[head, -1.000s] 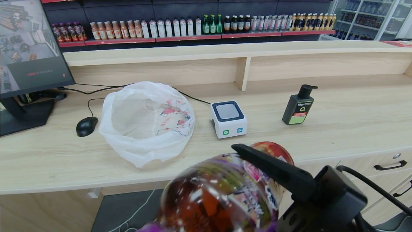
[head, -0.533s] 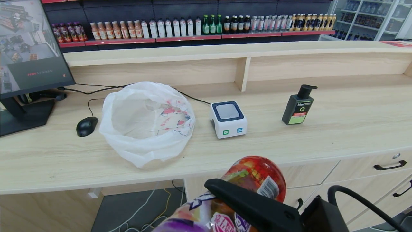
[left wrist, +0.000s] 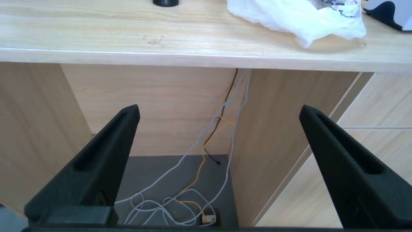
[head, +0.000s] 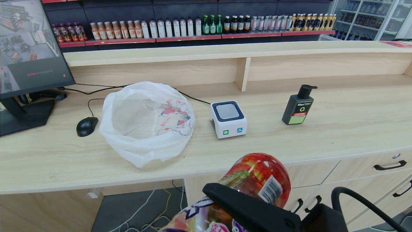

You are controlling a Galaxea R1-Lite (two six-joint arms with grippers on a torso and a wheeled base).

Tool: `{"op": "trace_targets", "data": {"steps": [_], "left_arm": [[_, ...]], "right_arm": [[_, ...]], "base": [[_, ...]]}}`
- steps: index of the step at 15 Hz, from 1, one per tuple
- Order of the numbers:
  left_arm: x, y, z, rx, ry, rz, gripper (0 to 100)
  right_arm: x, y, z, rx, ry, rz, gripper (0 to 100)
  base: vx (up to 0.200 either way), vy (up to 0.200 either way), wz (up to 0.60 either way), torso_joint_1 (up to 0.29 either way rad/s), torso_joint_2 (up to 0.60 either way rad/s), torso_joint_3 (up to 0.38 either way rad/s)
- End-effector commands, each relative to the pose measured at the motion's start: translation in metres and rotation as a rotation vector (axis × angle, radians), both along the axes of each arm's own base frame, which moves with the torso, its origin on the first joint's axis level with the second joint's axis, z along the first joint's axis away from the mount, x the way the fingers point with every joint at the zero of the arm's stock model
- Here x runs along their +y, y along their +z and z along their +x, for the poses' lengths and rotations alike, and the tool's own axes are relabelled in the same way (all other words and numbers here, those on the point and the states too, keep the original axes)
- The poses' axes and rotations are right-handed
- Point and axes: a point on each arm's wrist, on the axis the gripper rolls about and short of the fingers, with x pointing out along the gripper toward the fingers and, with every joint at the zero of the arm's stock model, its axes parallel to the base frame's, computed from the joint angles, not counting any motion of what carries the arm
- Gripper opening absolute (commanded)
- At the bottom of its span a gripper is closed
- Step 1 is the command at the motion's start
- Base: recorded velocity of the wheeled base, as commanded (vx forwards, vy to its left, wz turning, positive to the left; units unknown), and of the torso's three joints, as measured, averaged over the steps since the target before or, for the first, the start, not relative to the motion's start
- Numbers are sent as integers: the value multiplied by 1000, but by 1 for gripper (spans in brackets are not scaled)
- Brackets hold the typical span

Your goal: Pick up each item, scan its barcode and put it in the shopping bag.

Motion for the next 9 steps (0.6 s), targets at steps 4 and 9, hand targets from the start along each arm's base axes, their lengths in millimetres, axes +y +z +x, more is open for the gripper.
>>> {"op": "trace_targets", "data": {"steps": [4, 9], "left_arm": [[0, 0, 0, 0, 1, -1, 100], [0, 0, 0, 0, 1, -1, 100]], "right_arm": [[0, -2, 0, -21, -11, -18, 0], [-1, -2, 0, -22, -29, -13, 0]], "base": [[0, 0, 0, 0, 0, 0], [0, 0, 0, 0, 0, 0]]}}
